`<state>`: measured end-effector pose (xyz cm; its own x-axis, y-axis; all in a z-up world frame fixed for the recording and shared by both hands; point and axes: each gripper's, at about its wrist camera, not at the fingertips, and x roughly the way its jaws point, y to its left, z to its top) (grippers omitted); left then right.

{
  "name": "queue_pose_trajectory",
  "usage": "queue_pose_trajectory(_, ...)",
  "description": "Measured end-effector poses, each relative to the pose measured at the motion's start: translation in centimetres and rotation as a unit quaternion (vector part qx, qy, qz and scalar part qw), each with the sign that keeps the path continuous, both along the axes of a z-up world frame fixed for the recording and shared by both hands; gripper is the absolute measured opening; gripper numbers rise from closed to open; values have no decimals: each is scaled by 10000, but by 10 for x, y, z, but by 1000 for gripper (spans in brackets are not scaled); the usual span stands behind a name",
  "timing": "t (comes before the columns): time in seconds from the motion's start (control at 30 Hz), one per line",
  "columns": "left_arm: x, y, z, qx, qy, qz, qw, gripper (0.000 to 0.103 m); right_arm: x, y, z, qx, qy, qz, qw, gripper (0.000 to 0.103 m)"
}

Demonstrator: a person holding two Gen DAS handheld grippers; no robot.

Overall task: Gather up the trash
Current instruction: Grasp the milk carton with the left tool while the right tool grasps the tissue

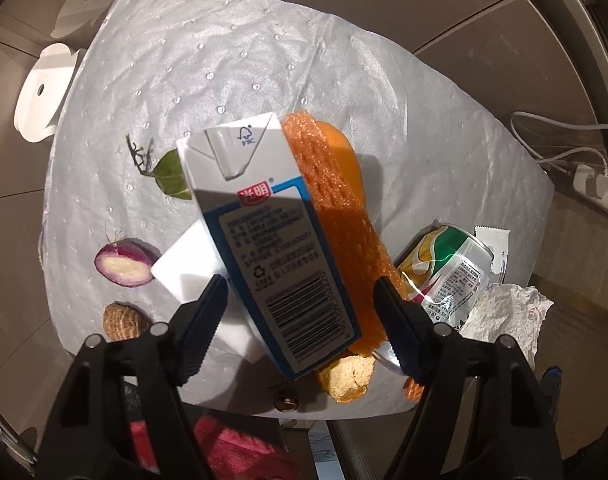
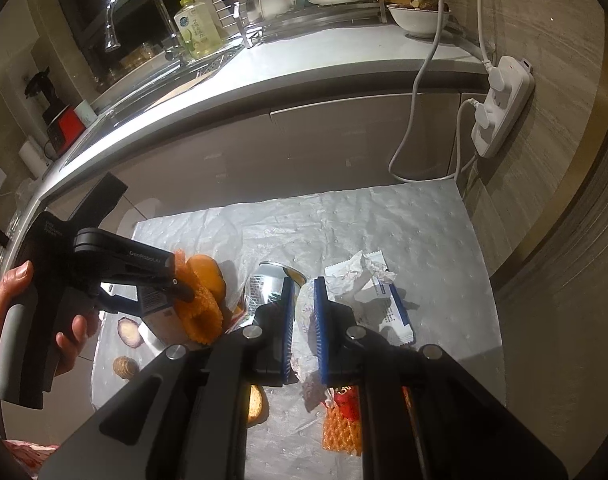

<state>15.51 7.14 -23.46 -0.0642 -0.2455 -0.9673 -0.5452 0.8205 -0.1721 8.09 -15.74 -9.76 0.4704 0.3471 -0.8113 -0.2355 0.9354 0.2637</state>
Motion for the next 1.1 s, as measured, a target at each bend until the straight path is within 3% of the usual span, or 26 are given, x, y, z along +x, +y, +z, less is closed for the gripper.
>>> queue_pose_trajectory(0.23, -17, 18, 9, -355, -324, 117, 9988, 67, 3, -17, -8, -7, 114, -164, 9998, 16)
queue_pose_trajectory(0.7, -35, 42, 13, -838, -440, 591, 9938, 67, 3, -10, -21, -148, 287, -49, 9995, 22)
queue_pose_trajectory(0.83, -38, 45, 15, -958, -517, 705, 9916, 67, 0, -11, -20, -200, 259, -73, 9994, 33)
queue_pose_trajectory(1.0, -37, 51, 22, -871, -571, 817, 9912, 67, 0, -11, -19, -209, 255, -72, 9994, 33)
queue_pose_trajectory(1.1, -35, 52, 18, -677, -340, 762, 9942, 67, 0, -12, -19, -197, 262, -75, 9994, 33)
